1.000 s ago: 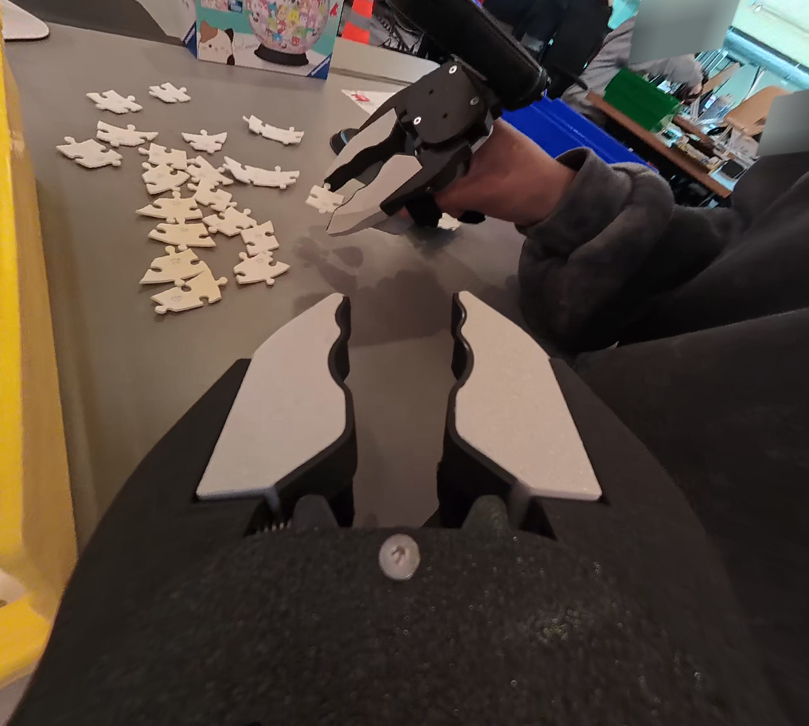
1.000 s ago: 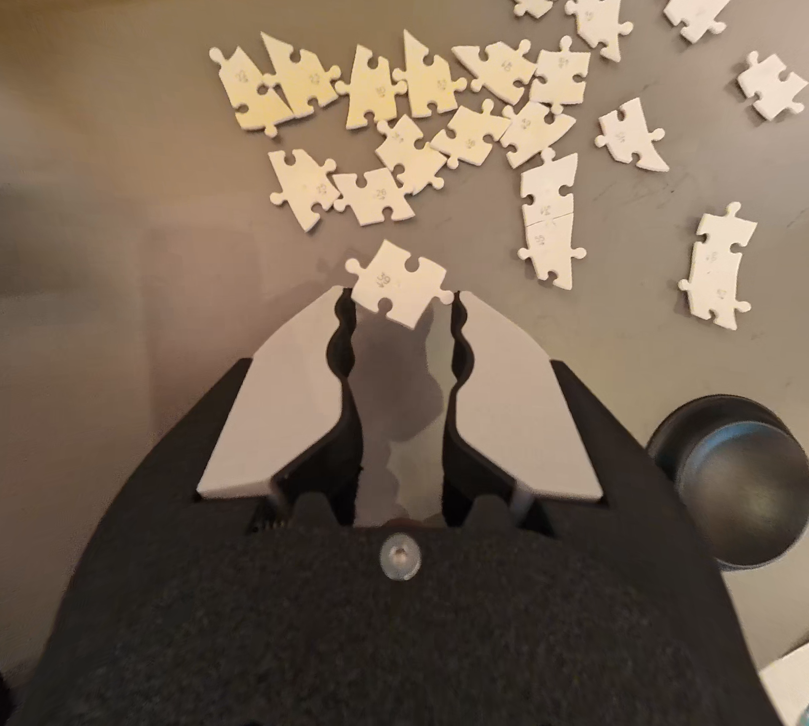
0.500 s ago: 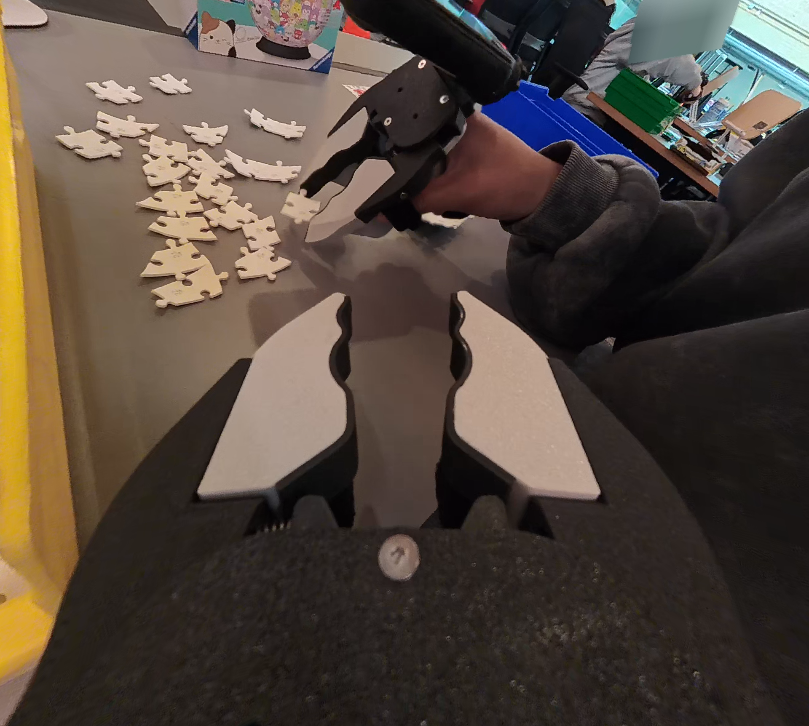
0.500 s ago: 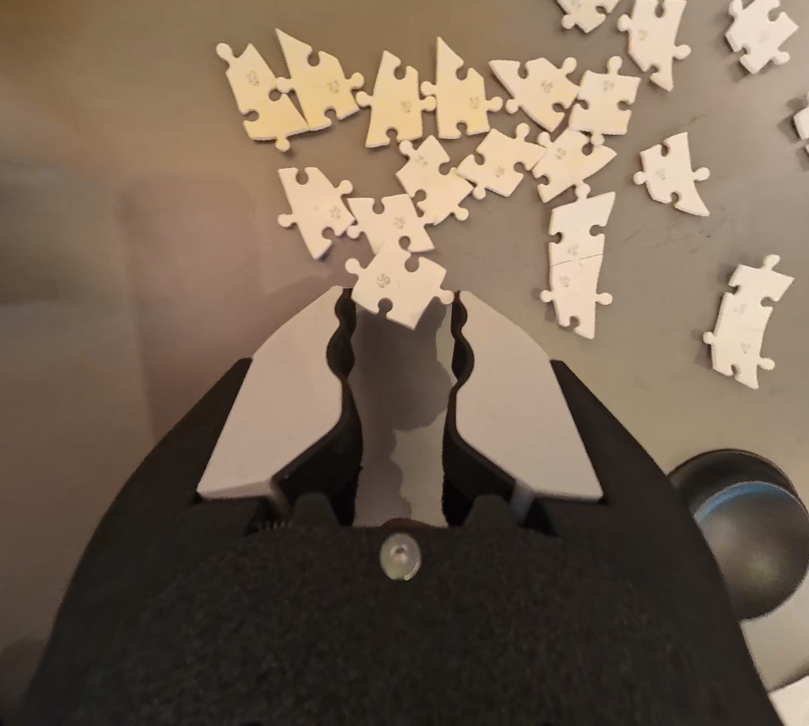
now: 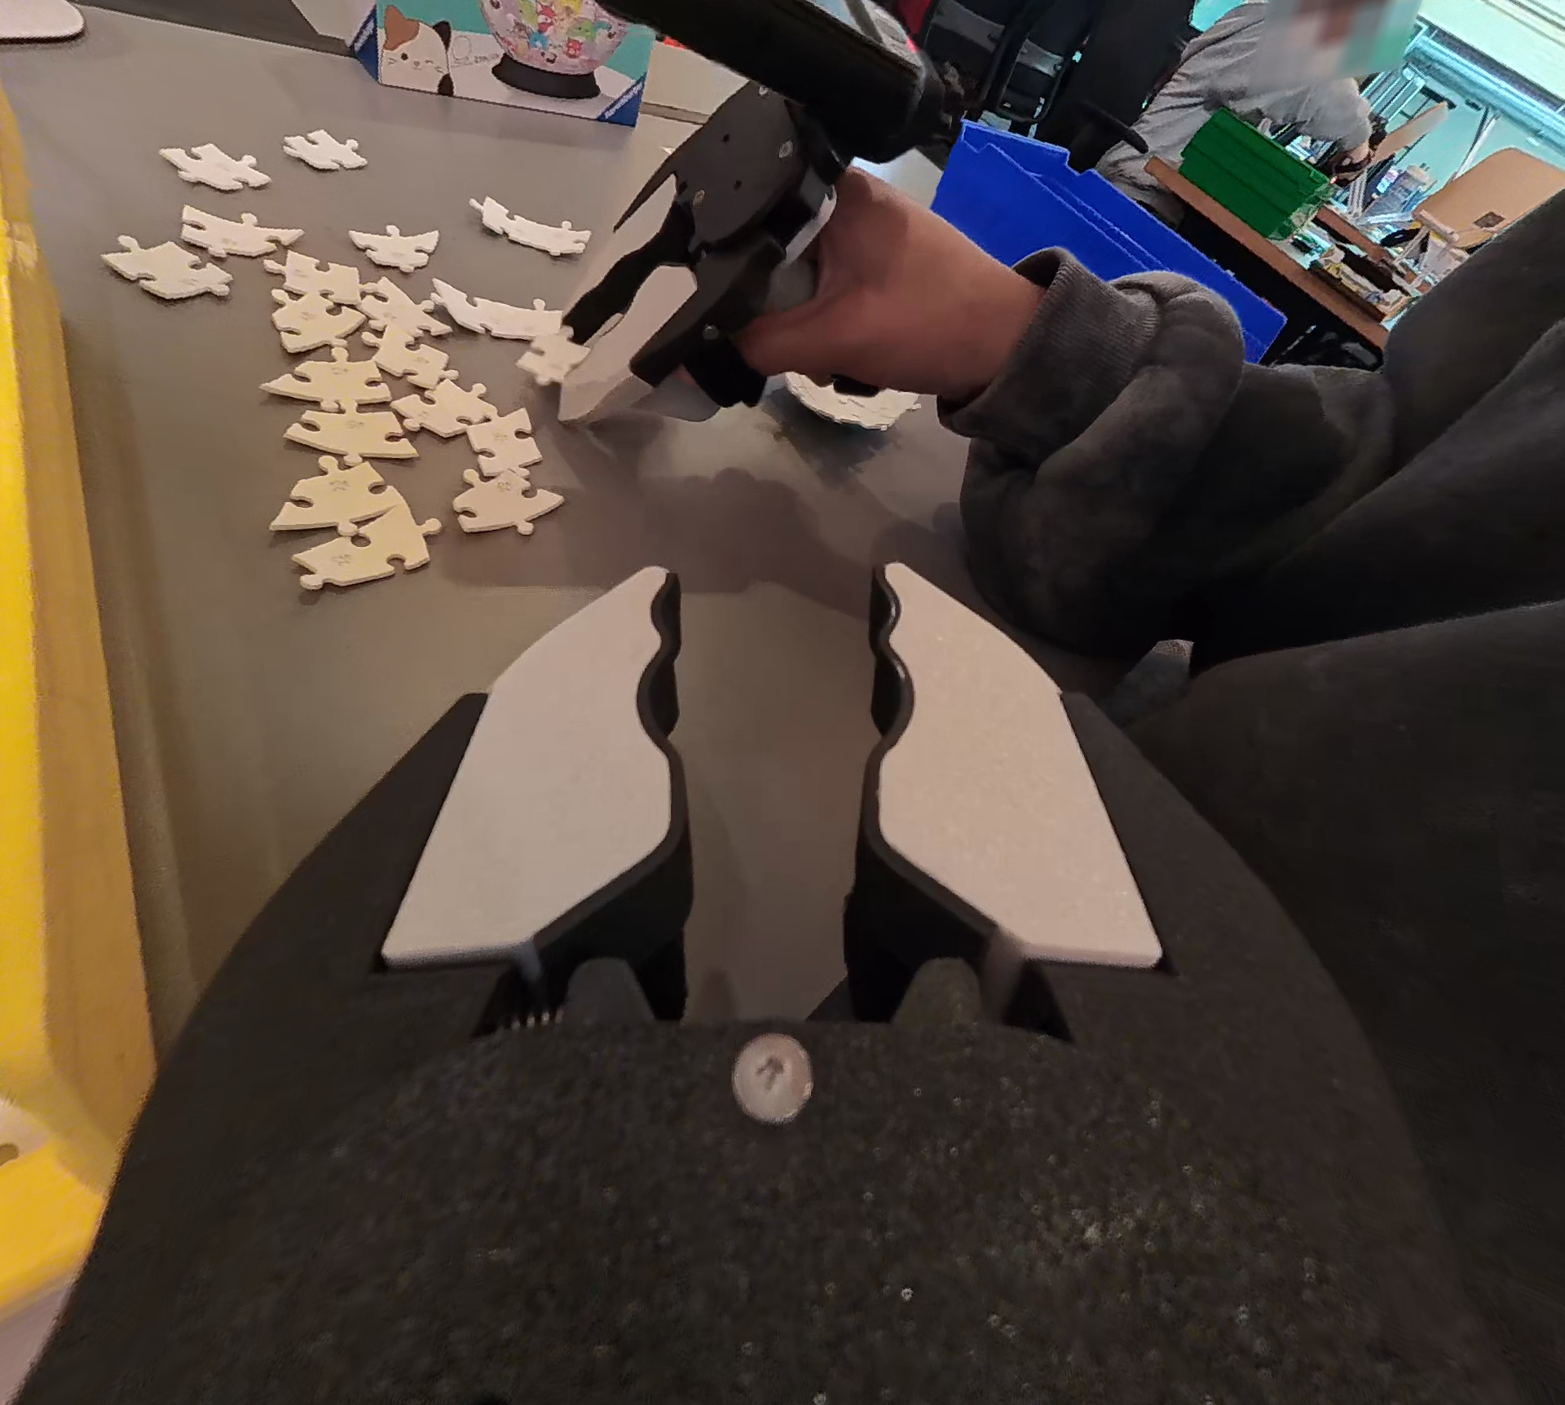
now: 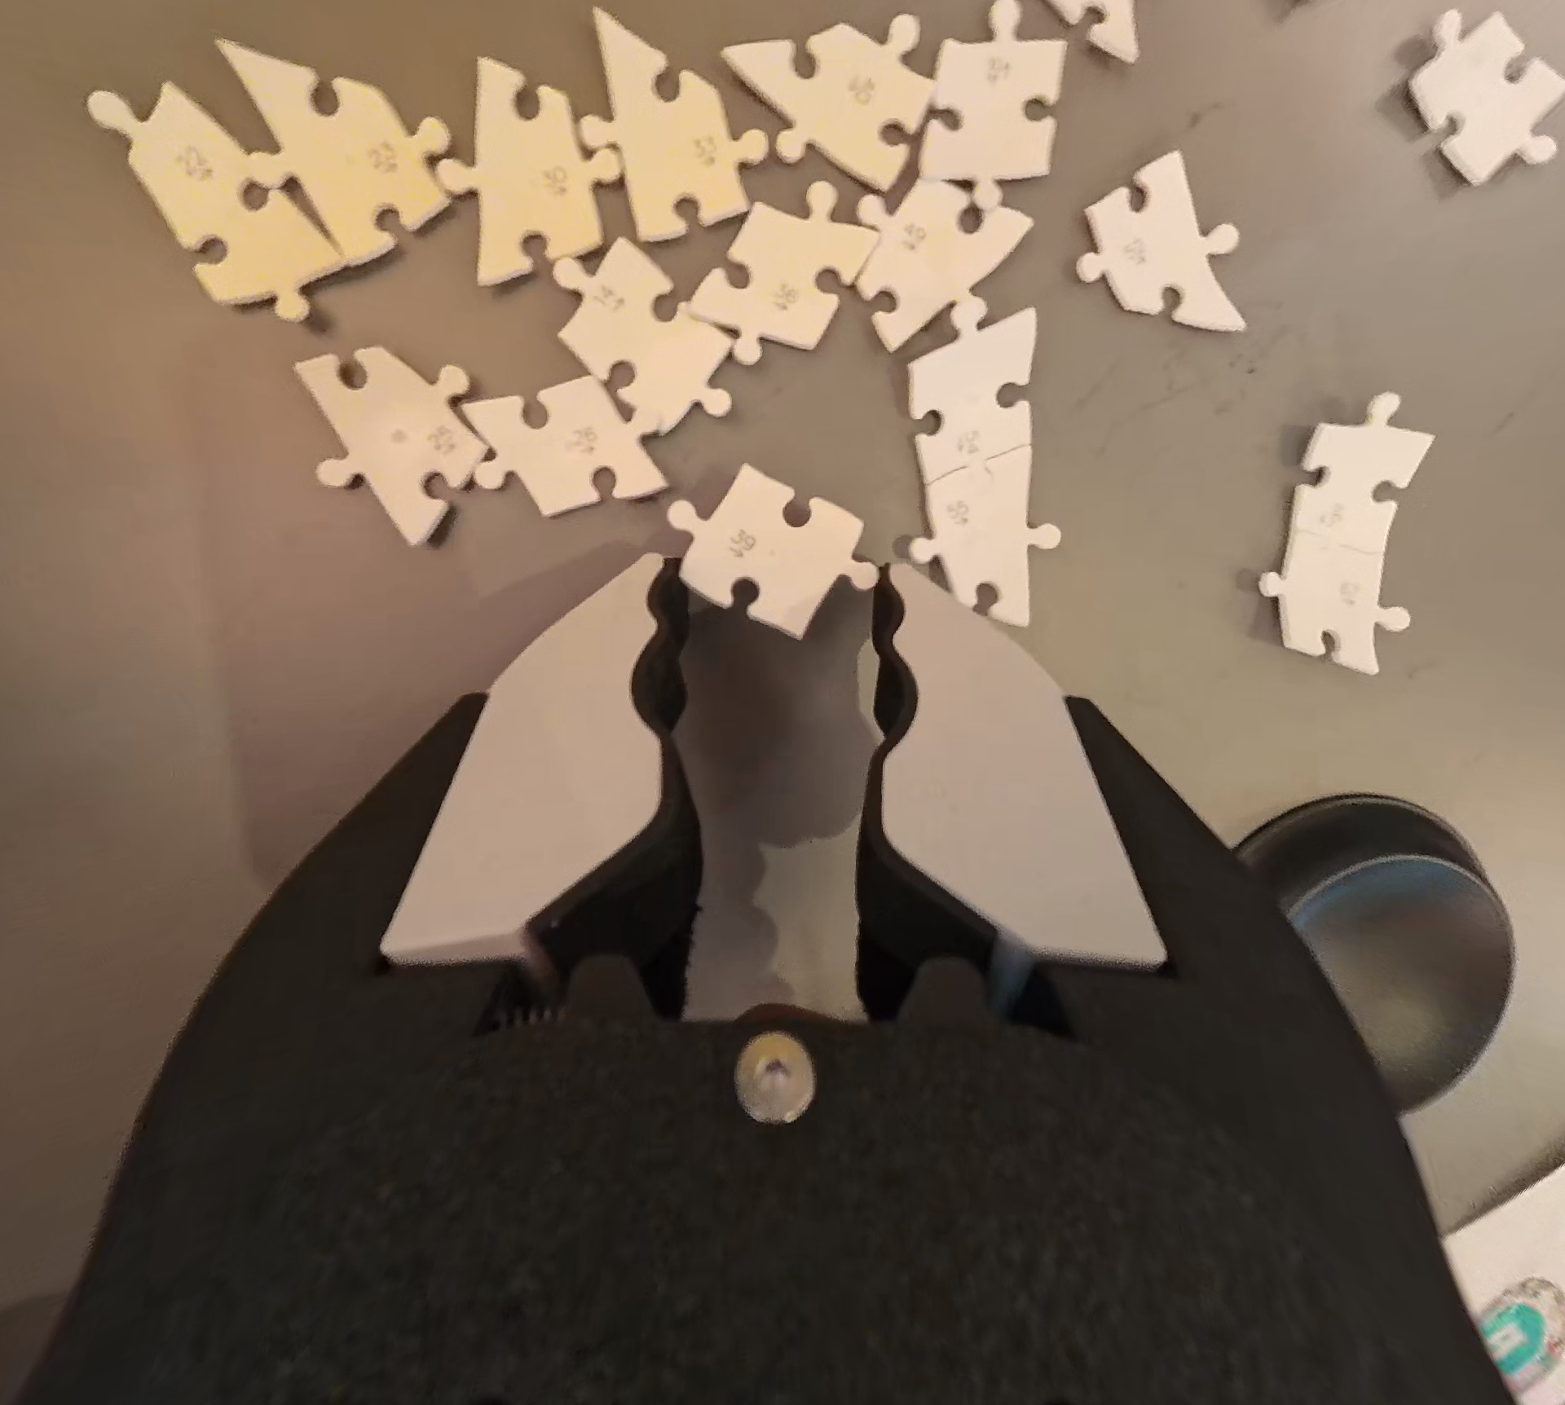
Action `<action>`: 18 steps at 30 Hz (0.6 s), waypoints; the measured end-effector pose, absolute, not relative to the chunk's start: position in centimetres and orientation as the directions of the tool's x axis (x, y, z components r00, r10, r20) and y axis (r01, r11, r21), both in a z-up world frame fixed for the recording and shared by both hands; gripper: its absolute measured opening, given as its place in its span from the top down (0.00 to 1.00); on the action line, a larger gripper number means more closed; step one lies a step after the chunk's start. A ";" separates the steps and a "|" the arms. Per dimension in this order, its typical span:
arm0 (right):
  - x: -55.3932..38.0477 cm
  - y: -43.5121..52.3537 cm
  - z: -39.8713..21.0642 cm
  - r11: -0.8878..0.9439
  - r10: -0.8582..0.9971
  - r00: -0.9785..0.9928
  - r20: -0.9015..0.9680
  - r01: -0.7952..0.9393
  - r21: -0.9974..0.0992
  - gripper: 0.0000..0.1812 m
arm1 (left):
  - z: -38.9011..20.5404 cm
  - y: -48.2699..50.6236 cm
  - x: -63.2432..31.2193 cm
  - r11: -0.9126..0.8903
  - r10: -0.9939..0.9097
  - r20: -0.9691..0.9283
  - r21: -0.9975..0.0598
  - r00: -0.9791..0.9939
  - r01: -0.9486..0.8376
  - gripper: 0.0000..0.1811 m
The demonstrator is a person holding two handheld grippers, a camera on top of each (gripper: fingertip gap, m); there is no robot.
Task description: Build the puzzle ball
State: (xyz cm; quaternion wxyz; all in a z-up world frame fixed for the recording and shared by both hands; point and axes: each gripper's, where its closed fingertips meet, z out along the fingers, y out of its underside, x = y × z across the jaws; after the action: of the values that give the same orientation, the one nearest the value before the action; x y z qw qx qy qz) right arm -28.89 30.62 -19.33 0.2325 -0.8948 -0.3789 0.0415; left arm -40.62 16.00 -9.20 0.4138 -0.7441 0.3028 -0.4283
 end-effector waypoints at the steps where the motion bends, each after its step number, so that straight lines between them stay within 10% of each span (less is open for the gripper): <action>1: -28.8 30.8 -19.4 -0.624 0.682 0.726 0.087 0.640 -0.448 0.77 | -9.2 16.0 -40.6 -0.472 -0.806 0.383 -0.876 0.452 -0.098 0.77; 18: -28.5 31.2 -19.2 -0.624 0.724 0.673 0.154 0.733 -0.271 0.77 | -9.2 16.3 -40.9 -0.451 -0.804 0.350 -0.886 0.481 -0.108 0.76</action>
State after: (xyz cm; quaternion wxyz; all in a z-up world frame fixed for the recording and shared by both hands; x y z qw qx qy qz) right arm -28.50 31.16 -19.18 0.1573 -0.9009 -0.4043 -0.0150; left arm -40.88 16.34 -9.23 0.4263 -0.7476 0.3047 -0.4081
